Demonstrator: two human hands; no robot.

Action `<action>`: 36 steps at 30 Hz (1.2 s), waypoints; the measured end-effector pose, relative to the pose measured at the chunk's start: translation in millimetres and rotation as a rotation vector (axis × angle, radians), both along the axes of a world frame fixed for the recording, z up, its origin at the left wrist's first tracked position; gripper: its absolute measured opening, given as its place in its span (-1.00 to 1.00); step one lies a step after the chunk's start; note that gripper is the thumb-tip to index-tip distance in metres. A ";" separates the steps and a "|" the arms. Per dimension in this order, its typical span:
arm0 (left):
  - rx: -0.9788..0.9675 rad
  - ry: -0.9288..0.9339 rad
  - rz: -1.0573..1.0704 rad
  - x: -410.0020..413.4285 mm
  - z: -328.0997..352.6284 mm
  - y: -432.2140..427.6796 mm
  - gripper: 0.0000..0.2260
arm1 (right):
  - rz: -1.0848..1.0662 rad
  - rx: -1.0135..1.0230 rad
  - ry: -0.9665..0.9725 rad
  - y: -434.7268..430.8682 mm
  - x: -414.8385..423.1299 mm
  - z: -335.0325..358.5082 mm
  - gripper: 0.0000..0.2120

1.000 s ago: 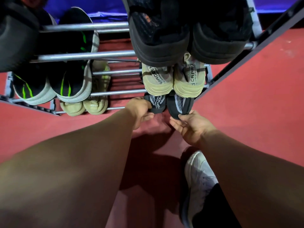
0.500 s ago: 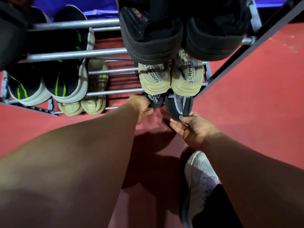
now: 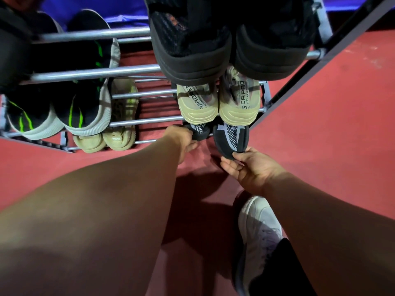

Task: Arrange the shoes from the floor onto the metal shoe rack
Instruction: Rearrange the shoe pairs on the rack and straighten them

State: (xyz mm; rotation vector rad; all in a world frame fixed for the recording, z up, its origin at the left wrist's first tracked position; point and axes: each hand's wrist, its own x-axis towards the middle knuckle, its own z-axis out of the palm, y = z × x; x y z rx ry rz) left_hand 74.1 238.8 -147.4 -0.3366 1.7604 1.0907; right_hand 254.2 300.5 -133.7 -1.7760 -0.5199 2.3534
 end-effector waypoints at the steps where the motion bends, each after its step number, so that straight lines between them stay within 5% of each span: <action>1: 0.013 0.004 0.005 2.6 5.8 -1.7 -0.82 | 0.016 0.004 -0.015 1.1 -1.0 4.5 -0.77; 16: -0.019 0.034 -0.488 40.2 187.3 -85.0 -0.86 | 0.396 0.149 -0.222 -31.4 44.6 196.2 -0.79; 21: 0.002 0.157 -0.528 40.4 247.5 -103.3 -0.90 | 0.607 0.372 -0.322 -43.2 69.6 278.0 -0.86; 27: 0.064 0.208 -0.519 38.9 286.4 -119.2 -0.90 | 0.420 0.644 -0.189 -58.5 83.8 328.8 -0.87; 36: 0.180 0.288 -0.355 32.4 294.1 -131.4 -0.68 | 0.227 0.641 -0.033 -70.0 60.6 328.1 -0.71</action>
